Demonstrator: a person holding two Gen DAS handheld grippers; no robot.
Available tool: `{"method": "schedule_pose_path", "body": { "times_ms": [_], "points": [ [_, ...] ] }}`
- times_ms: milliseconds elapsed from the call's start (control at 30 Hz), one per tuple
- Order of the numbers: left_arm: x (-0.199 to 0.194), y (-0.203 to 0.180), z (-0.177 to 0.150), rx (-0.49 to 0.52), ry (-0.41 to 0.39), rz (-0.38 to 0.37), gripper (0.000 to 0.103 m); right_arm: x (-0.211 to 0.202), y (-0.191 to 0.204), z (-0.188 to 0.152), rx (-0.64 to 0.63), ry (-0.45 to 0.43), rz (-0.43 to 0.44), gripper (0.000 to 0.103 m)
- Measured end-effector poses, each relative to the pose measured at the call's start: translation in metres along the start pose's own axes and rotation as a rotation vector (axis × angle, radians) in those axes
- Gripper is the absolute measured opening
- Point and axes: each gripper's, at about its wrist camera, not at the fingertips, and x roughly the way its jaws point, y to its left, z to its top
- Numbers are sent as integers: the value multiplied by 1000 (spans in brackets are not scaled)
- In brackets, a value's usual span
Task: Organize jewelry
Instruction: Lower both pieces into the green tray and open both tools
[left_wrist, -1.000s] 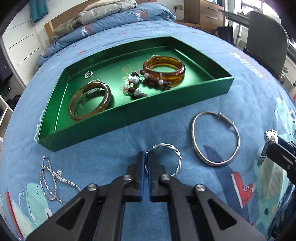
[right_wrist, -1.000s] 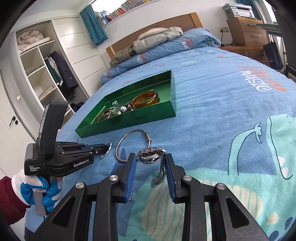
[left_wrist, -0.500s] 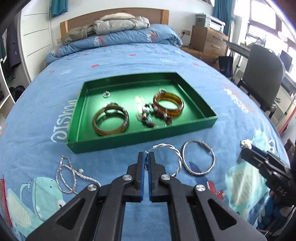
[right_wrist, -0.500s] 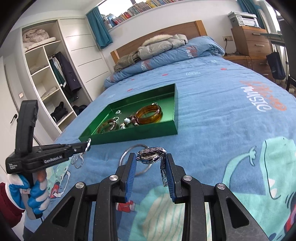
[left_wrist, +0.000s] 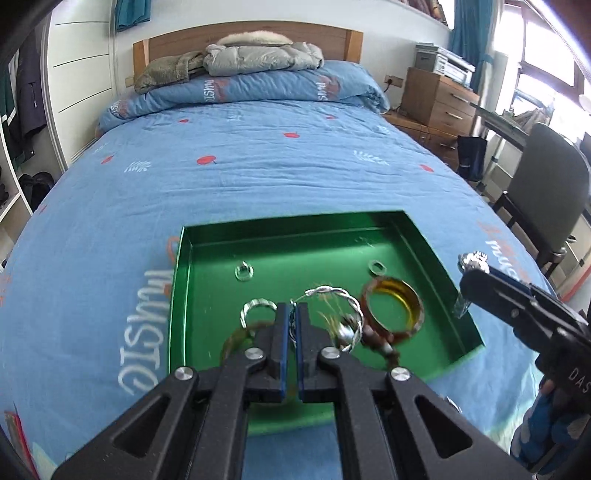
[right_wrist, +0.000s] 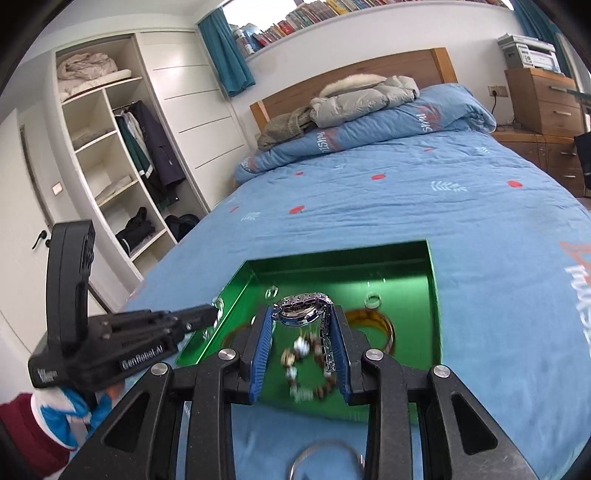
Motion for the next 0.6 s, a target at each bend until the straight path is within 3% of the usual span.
{"method": "schedule_pose_path", "body": {
  "times_ms": [267, 433, 600],
  "points": [
    [65, 5, 33, -4, 97, 40, 3, 90, -21, 45, 39, 127, -116, 31],
    [97, 7, 33, -1, 157, 88, 3, 132, -40, 41, 62, 257, -208, 31],
    [117, 9, 27, 1, 205, 129, 3, 150, -53, 33, 58, 342, -296, 31]
  ]
}}
